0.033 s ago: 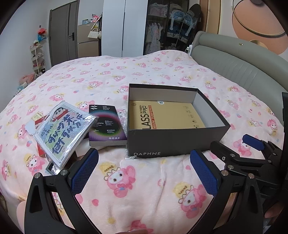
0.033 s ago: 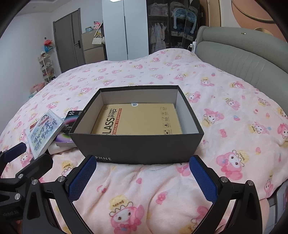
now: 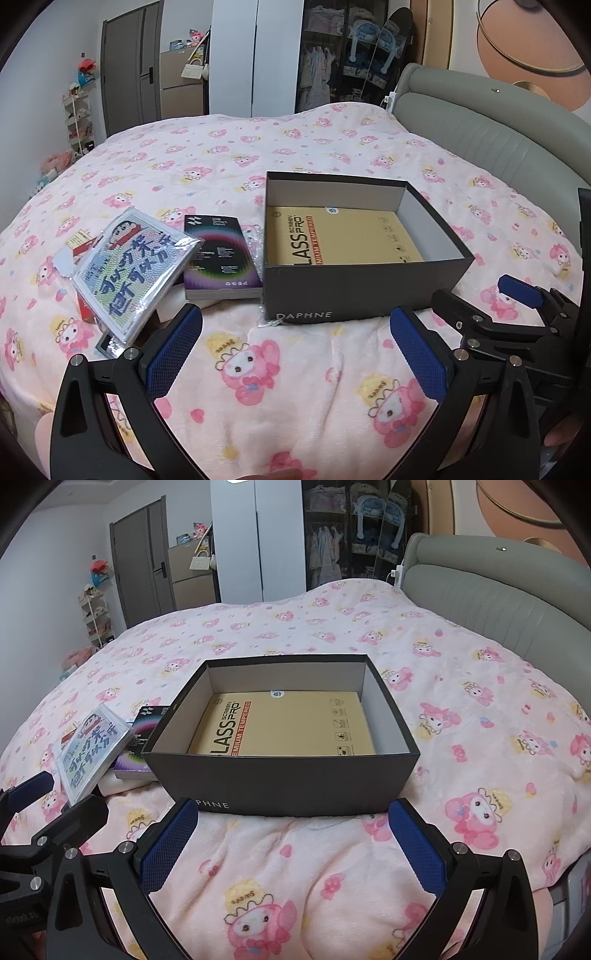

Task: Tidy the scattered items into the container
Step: 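Move the right tool to the Shin-chan bead-art kit and grasp it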

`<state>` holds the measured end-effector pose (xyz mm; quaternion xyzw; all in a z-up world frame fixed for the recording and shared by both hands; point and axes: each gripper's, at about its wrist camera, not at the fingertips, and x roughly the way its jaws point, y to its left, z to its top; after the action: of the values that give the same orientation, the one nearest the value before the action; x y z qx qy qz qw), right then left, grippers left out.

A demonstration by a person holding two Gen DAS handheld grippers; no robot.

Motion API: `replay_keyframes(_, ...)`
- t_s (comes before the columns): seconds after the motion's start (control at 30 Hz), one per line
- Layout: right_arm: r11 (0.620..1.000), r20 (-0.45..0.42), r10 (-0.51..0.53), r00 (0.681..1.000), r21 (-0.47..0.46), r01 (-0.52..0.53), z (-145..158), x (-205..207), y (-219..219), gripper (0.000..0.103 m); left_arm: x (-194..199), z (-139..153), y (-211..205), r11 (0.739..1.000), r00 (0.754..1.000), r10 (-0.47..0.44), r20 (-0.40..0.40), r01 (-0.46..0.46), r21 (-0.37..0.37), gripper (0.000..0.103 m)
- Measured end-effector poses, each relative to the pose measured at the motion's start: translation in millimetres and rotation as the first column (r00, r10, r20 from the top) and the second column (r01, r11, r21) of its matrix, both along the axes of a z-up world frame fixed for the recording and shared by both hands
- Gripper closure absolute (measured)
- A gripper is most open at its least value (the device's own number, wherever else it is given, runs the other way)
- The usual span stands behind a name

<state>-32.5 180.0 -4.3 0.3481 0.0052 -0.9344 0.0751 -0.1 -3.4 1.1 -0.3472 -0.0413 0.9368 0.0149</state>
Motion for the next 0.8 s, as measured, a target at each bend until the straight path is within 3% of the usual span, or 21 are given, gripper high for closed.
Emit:
replay_keyframes(0.3,0.993,0.093,0.115,0.989,-0.041,-0.112,-1,-20,-24,0.000,1,2,-35,0.998,0.999,0.034,0.003,-0.034,0.047,0.000)
replay_keyframes(0.5,0.972,0.045,0.233,0.972,-0.054,-0.230,13,-37,-64,0.000,1,-8,-81,0.988,0.992,0.127,0.022,-0.128,0.091,0.003)
replay_keyframes(0.67,0.944,0.038,0.328,0.944,-0.039,-0.327,22,-58,-111,0.000,8,-20,-135,0.950,0.961,0.276,0.026,-0.277,0.147,0.010)
replay_keyframes(0.8,0.903,0.102,0.429,0.898,-0.057,-0.425,7,-72,-163,0.003,0,-47,-177,0.905,0.930,0.359,0.080,-0.367,0.213,0.020)
